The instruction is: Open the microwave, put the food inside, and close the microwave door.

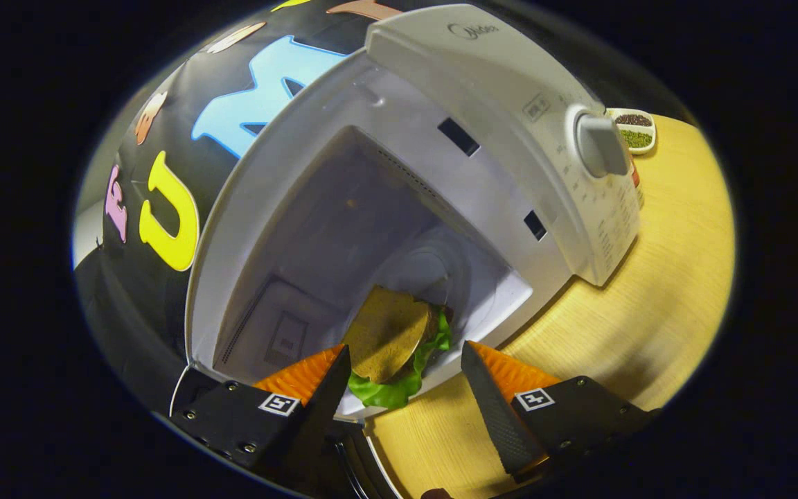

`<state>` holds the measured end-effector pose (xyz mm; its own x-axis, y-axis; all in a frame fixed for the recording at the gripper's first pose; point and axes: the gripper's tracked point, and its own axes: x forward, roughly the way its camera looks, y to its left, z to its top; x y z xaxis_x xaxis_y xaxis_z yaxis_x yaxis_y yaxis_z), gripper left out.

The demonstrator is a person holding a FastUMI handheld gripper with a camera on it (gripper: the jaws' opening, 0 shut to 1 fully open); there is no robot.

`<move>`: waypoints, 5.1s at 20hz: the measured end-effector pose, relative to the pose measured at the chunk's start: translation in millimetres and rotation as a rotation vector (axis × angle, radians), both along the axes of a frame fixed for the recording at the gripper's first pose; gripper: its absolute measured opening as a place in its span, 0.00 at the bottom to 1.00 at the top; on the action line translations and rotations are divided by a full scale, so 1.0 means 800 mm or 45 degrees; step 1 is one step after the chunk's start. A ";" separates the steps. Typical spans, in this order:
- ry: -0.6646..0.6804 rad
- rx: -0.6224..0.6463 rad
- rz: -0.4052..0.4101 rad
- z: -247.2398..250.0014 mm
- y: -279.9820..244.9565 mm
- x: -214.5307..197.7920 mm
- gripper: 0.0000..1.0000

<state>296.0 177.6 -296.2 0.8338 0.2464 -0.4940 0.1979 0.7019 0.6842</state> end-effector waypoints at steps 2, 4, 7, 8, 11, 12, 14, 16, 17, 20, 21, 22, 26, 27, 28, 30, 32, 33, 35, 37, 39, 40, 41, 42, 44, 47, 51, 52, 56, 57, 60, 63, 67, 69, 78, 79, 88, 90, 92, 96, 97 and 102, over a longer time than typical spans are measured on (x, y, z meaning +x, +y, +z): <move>-0.031 -0.062 0.043 0.020 -0.009 -0.024 0.97; -0.061 -0.127 0.093 0.042 -0.017 -0.051 0.97; -0.103 -0.209 0.155 0.077 -0.025 -0.100 0.97; -0.124 -0.235 0.175 0.088 -0.027 -0.116 0.97; -0.198 -0.290 0.232 0.126 -0.026 -0.159 0.97; -0.226 -0.294 0.250 0.139 -0.023 -0.175 0.97; -0.307 -0.270 0.273 0.174 -0.011 -0.200 0.97; -0.372 -0.274 0.322 0.202 0.003 -0.223 0.97; -0.402 -0.278 0.354 0.215 0.011 -0.235 0.97; -0.508 -0.247 0.417 0.259 0.040 -0.269 0.97; -0.536 -0.248 0.450 0.269 0.051 -0.280 0.97; -0.562 -0.257 0.485 0.278 0.063 -0.291 0.97; -0.687 -0.292 0.651 0.307 0.118 -0.339 0.97; -0.707 -0.295 0.693 0.309 0.133 -0.350 0.97; -0.718 -0.299 0.737 0.309 0.147 -0.361 0.97; -0.733 -0.312 0.824 0.305 0.174 -0.382 0.97; -0.742 -0.301 0.894 0.300 0.196 -0.398 0.97; -0.740 -0.291 0.921 0.296 0.207 -0.404 0.97; -0.726 -0.280 0.977 0.287 0.223 -0.413 0.97; -0.708 -0.282 1.030 0.267 0.241 -0.419 0.97; -0.673 -0.292 1.076 0.244 0.251 -0.425 0.97; -0.643 -0.303 1.097 0.228 0.256 -0.426 0.96; -0.614 -0.313 1.116 0.213 0.257 -0.428 0.95; -0.585 -0.321 1.130 0.199 0.258 -0.428 0.92; -0.529 -0.348 1.149 0.172 0.257 -0.427 0.80; -0.474 -0.426 1.112 0.144 0.245 -0.410 0.44; -0.452 -0.489 1.093 0.132 0.232 -0.397 0.01; -0.455 -0.508 1.088 0.124 0.224 -0.395 0.01; -0.424 -0.513 1.033 0.121 0.194 -0.374 0.01; -0.409 -0.516 1.012 0.120 0.183 -0.366 0.01; -0.367 -0.534 0.945 0.114 0.149 -0.341 0.01; -0.332 -0.573 0.890 0.109 0.113 -0.316 0.01; -0.305 -0.607 0.830 0.106 0.074 -0.284 0.03; -0.300 -0.641 0.802 0.103 0.051 -0.266 0.03; -0.261 -0.687 0.666 0.091 -0.014 -0.179 0.02; -0.255 -0.690 0.650 0.090 -0.021 -0.167 0.03; -0.217 -0.689 0.477 0.079 -0.060 -0.079 0.03; -0.225 -0.702 0.439 0.082 -0.065 -0.061 0.03; -0.225 -0.714 0.406 0.083 -0.068 -0.042 0.02; -0.251 -0.774 0.356 0.078 -0.073 -0.014 0.02; -0.243 -0.790 0.357 0.079 -0.073 -0.012 0.02; -0.287 -0.816 0.336 0.101 -0.069 -0.025 0.05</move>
